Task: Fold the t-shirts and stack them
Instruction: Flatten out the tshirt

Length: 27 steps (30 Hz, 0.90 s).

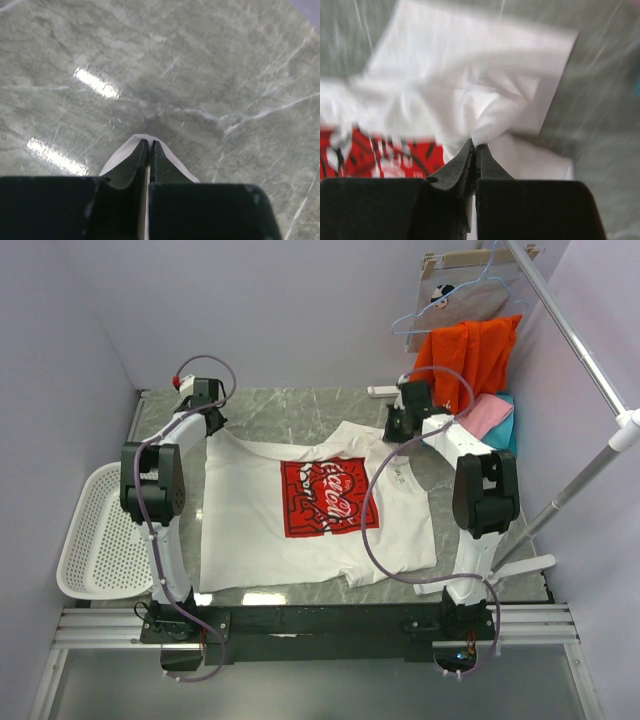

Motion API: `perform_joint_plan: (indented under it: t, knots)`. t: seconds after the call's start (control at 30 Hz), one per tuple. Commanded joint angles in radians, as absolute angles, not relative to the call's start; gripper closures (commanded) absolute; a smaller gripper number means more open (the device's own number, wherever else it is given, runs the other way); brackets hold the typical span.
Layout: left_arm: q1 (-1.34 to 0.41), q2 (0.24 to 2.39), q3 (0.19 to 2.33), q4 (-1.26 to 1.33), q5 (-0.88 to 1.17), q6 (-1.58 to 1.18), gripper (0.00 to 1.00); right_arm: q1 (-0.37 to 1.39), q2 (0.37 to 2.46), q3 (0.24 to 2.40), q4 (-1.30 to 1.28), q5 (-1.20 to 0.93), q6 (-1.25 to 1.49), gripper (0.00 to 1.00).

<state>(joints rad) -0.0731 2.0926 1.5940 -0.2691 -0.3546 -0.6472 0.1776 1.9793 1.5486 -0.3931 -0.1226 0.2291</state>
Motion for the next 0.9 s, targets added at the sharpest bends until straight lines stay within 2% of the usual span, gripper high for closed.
perform_joint_plan:
  t: [0.0, 0.17, 0.2, 0.27, 0.3, 0.43, 0.7, 0.87]
  knots:
    - [-0.075, 2.094, 1.611, -0.308, -0.334, -0.629, 0.92, 0.264, 1.850, 1.372, -0.486, -0.291, 0.227, 1.00]
    - [-0.072, 2.118, 1.615, -0.356, -0.328, -0.621, 0.91, 0.351, 1.787, 1.250, -0.591, -0.307, 0.212, 1.00]
    - [-0.072, 2.115, 1.606, -0.345, -0.325, -0.624, 0.91, 0.363, 1.769, 1.217, -0.588, -0.248, 0.225, 0.88]
    - [-0.072, 2.100, 1.562, -0.316, -0.301, -0.626, 0.90, 0.362, 1.724, 1.203, -0.558, -0.174, 0.241, 0.43]
    - [-0.072, 2.097, 1.549, -0.299, -0.293, -0.627, 0.89, 0.357, 1.715, 1.221, -0.555, -0.099, 0.247, 0.41]
    - [-0.072, 2.114, 1.565, -0.314, -0.272, -0.634, 0.90, 0.289, 1.744, 1.325, -0.506, -0.014, 0.258, 0.40]
    - [-0.074, 2.108, 1.563, -0.308, -0.245, -0.635, 0.90, 0.186, 1.959, 1.546, -0.494, 0.020, 0.324, 0.41]
    - [-0.072, 2.100, 1.560, -0.307, -0.244, -0.634, 0.91, 0.144, 2.060, 1.609, -0.475, 0.018, 0.341, 0.41]
